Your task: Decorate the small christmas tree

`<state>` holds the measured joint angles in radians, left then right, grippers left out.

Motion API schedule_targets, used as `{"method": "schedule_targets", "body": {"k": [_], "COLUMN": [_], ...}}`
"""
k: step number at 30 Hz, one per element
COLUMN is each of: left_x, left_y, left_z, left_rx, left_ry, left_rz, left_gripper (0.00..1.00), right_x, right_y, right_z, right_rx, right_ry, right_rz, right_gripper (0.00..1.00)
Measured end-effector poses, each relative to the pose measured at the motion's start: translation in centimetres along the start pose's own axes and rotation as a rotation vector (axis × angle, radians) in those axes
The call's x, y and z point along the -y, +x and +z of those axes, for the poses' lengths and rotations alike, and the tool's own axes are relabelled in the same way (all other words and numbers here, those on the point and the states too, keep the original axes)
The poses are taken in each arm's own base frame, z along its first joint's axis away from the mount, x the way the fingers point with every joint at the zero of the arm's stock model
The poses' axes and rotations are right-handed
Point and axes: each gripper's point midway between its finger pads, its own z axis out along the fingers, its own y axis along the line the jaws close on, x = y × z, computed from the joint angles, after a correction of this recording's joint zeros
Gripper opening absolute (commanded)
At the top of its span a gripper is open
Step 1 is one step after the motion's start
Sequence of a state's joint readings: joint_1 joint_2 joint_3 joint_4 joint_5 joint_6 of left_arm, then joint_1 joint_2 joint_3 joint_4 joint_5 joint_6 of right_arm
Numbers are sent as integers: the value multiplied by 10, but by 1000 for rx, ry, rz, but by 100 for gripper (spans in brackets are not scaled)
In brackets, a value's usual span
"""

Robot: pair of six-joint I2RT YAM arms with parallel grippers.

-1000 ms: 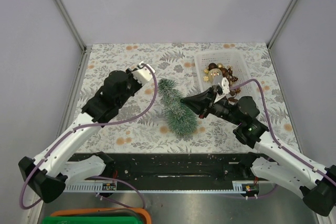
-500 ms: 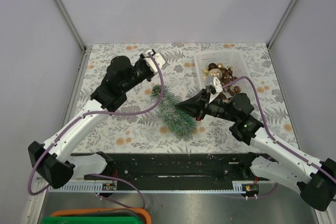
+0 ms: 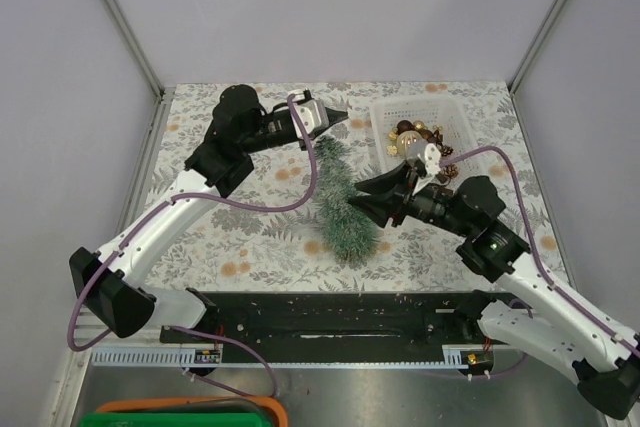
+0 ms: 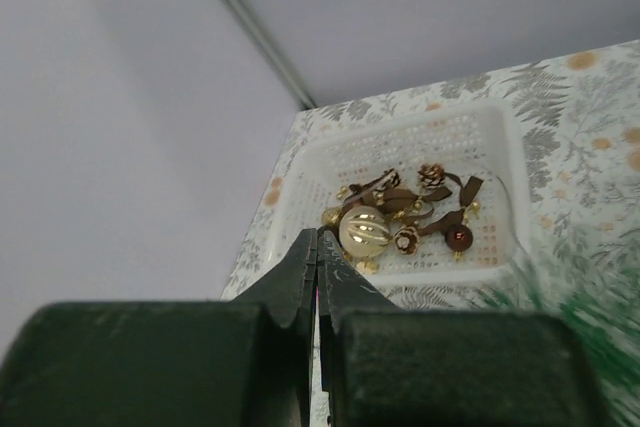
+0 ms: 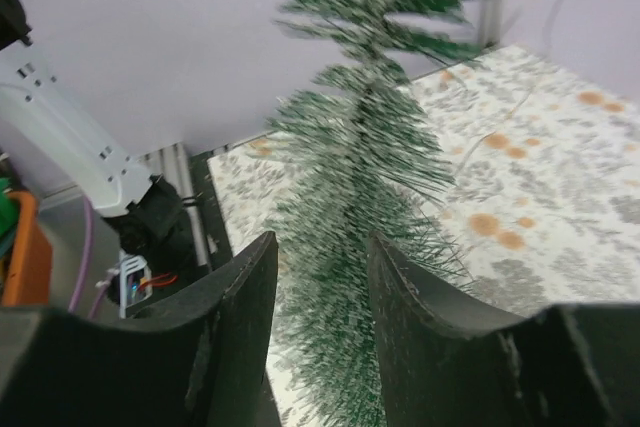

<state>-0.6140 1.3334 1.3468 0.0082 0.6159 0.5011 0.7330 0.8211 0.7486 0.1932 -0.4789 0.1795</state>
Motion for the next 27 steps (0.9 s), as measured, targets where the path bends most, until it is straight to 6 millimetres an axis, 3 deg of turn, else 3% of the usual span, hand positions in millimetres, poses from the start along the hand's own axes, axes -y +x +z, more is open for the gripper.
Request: {"method": "schedule_targets", "body": {"k": [6, 10, 14, 18, 22, 25, 27], "left_x": [19, 25, 28, 29, 28, 22, 17], "left_y": [-12, -11, -6, -1, 2, 1, 1], "left_z": [2, 3, 6, 8, 15, 23, 29], "left_rx": [62, 68, 63, 56, 53, 56, 58], "left_ry": [102, 131, 146, 154, 164, 169, 170], "left_rz": [-41, -72, -90, -106, -122, -121, -117], "left_gripper": [0, 0, 0, 0, 0, 0, 0], "right_x": [19, 31, 50, 86, 126, 151, 157], "right_y": [-43, -55, -54, -51, -35, -9, 9], "right_z": [-25, -35, -48, -57, -47, -35, -32], "right_rx": [70, 86, 80, 67, 30, -1, -16], "right_ry": [142, 207, 319, 467, 538, 545, 532], "right_rz": [-80, -103, -108, -99, -43, 6, 25], "right_gripper": [56, 59, 60, 66, 73, 79, 80]}}
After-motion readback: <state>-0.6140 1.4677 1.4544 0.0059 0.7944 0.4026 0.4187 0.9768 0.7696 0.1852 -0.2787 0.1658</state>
